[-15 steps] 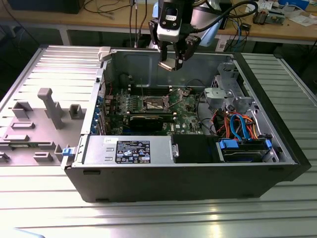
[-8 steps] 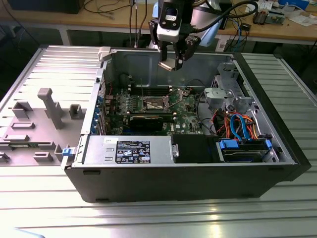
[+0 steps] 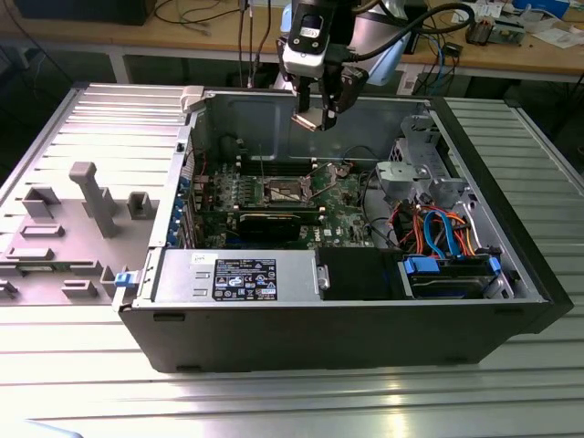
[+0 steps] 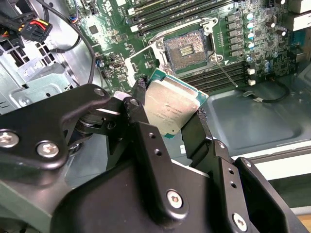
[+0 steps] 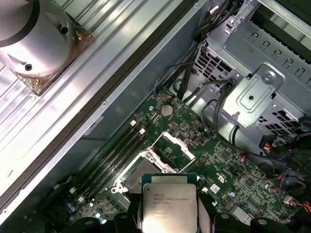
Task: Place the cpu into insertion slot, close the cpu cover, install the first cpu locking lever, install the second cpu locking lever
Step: 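Place the cpu into insertion slot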
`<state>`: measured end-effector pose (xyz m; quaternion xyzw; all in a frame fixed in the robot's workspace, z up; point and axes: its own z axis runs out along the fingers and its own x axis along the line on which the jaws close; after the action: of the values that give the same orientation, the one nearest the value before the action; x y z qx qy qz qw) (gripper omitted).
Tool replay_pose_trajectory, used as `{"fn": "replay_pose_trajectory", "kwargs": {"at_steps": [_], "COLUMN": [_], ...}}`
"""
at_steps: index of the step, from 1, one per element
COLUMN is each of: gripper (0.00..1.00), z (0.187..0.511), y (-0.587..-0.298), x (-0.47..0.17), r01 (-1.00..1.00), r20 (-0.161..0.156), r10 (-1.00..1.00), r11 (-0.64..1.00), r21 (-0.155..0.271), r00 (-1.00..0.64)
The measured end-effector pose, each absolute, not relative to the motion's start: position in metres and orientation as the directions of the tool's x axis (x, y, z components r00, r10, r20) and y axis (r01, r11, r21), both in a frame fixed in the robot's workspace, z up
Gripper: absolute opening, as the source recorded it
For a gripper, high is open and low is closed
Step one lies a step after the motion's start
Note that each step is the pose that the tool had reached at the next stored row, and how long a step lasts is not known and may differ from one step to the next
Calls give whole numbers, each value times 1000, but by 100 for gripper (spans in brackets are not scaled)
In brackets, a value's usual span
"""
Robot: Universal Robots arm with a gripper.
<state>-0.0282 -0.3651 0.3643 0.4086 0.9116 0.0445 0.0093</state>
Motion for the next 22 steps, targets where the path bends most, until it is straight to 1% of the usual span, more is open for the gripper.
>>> {"fn": "replay_pose_trajectory", "kwargs": {"at_steps": [22], "gripper": [54], "z": [364], "y": [-365], "x": [-28], "r01": [788], "r20": [19], "r10": [790], "r11": [609], "r21": [89], "r00": [-613]}}
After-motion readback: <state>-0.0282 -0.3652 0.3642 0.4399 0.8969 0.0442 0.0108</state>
